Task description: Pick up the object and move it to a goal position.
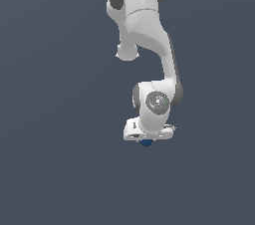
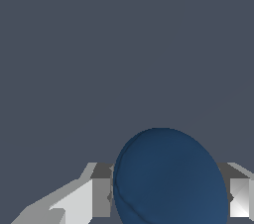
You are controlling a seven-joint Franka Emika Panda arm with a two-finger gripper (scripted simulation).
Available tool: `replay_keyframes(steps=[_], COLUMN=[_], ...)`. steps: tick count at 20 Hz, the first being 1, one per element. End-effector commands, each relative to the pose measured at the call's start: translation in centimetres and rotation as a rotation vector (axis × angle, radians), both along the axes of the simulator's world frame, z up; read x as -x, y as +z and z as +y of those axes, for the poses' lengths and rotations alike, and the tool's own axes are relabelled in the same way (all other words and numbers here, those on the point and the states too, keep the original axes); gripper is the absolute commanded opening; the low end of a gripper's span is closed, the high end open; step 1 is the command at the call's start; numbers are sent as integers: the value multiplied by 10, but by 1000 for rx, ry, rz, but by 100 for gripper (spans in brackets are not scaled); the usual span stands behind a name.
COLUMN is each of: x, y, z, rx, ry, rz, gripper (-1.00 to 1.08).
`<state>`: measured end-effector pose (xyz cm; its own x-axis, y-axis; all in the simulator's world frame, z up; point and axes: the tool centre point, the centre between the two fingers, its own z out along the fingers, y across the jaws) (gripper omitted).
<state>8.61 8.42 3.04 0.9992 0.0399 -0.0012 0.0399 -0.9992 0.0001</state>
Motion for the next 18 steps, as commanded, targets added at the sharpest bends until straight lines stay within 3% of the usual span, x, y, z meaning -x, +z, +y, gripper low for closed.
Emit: replay_keyframes(steps=[1,10,18], x=[0,5,24], y=[0,1,3], z=[0,-11,-55], rx=[0,0,0], ry=[0,0,0], rz=[-1,0,0], gripper=[-100,-100,-100])
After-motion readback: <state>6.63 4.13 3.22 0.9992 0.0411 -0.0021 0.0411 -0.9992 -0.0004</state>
